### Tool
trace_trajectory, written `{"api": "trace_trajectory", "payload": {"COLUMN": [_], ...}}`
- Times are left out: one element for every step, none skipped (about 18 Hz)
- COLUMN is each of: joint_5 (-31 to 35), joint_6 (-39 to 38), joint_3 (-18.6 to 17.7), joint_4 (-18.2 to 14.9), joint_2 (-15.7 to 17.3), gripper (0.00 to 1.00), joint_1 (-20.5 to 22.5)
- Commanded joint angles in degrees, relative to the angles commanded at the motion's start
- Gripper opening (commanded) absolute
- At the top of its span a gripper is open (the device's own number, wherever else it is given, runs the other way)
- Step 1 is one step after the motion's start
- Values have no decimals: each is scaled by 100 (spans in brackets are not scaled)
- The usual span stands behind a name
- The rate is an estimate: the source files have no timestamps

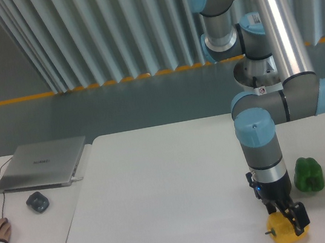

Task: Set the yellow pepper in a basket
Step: 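Close the gripper on the yellow pepper's top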

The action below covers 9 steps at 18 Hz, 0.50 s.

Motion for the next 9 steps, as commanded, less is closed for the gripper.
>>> {"api": "trace_trajectory", "payload": {"joint_5": [9, 18, 18, 18, 18, 18, 18, 18, 18], "joint_6": [0, 0, 0, 0, 0, 0, -17, -52, -96], "joint_3": [0, 0, 0, 0, 0, -9, -9, -9, -9], "joint_4": [-9, -9, 0, -9, -9, 0, -9, -9, -9], "joint_2": [-9, -18, -18, -18, -18, -18, -26, -27, -44], "gripper": [100, 100, 100, 100, 100, 100, 100, 100, 100], "joint_1": [0, 0, -9, -9, -9, -9, -9, -17, -18]}}
